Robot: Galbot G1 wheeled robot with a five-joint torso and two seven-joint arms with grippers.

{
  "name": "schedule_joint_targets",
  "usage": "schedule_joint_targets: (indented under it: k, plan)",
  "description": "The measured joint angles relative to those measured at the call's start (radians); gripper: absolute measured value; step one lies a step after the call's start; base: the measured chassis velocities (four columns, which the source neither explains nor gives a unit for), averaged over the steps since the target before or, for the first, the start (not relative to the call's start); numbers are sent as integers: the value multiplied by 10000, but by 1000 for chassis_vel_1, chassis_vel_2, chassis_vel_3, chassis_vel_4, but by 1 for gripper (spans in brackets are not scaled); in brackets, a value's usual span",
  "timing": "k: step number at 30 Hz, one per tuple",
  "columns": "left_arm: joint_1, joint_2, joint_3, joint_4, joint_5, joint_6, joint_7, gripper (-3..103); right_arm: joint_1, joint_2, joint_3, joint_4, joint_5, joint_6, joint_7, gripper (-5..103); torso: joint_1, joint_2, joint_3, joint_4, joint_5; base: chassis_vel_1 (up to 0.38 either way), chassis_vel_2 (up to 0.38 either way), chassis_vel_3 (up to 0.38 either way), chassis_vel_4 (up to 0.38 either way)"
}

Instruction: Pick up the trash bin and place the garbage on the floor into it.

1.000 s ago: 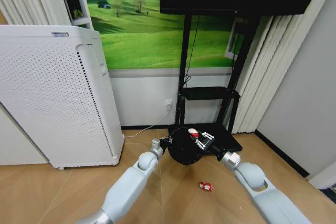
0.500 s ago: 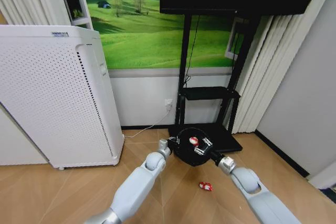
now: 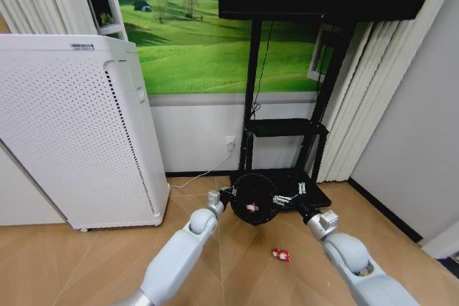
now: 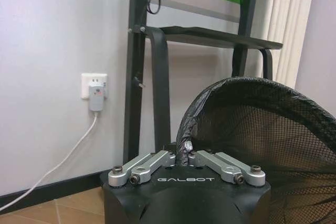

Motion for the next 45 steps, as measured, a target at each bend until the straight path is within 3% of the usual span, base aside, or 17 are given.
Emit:
schedule_joint_targets:
  k: [5, 9, 27, 33, 35, 38, 39, 40, 41, 42, 43, 45]
  plan:
    - [171, 64, -89, -163, 0, 0, 5, 4, -647, 638, -36, -657, 415, -539, 553, 100, 0, 0, 0, -1, -1, 0, 0, 0, 0]
    - [189, 142, -105, -295, -11, 0, 13, 4, -1158, 1817, -174, -2324, -40, 105, 448, 100, -1, -1, 0, -6, 6, 0, 0, 0, 0]
    - [25, 133, -39, -266, -14, -14, 57, 4, -1214, 2050, 61, -2585, -38, 360, 215, 100, 0, 0, 1, -1, 2, -51, -55, 55, 46]
    - [20, 134, -39, -280, -19, -19, 75, 4, -1208, 2114, 64, -2715, -640, 491, 316, 100, 0, 0, 2, -7, 2, -191, -185, 204, 187]
    - [41, 139, -38, -344, -30, -20, 80, 4, -954, 2017, 80, -3343, -1665, 1016, -102, 100, 0, 0, 0, -5, 5, -137, -154, 116, 130]
    - [53, 151, -38, -362, -33, -20, 81, 4, -846, 1894, 81, -3661, -2135, 1293, -545, 100, 0, 0, 1, -5, 5, -78, -109, 49, 35]
    - [65, 167, -38, -373, -34, -20, 86, 4, -686, 1736, 87, -3999, -2766, 1616, -1004, 100, 0, -1, 2, -4, 7, 0, 0, 0, 0]
    - [100, 181, -41, -397, -33, -20, 81, 4, -122, 1563, 333, -4716, -4103, 2345, -2284, 100, 0, 0, 1, -6, 6, -5, 31, -67, -13]
    - [124, 181, -42, -413, -31, -20, 85, 4, 232, 1406, 402, -5058, -4686, 2563, -2869, 100, 0, 0, 1, 3, 6, 49, 31, -27, -59]
    - [193, 184, -51, -476, -17, -21, 60, 4, 789, 906, 251, -5629, -5147, 2655, -3553, 100, 0, 0, 1, 6, 1, 78, 61, -27, -34]
    - [193, 184, -51, -476, -17, -21, 60, 4, 789, 906, 251, -5629, -5147, 2655, -3553, 100, 0, 0, 1, 6, 1, 78, 61, -27, -34]
    - [265, 163, -57, -535, 12, -21, 50, 4, 1219, 556, 23, -6034, -5445, 2662, -4317, 100, 0, -1, 2, 7, 3, 54, 60, -25, -40]
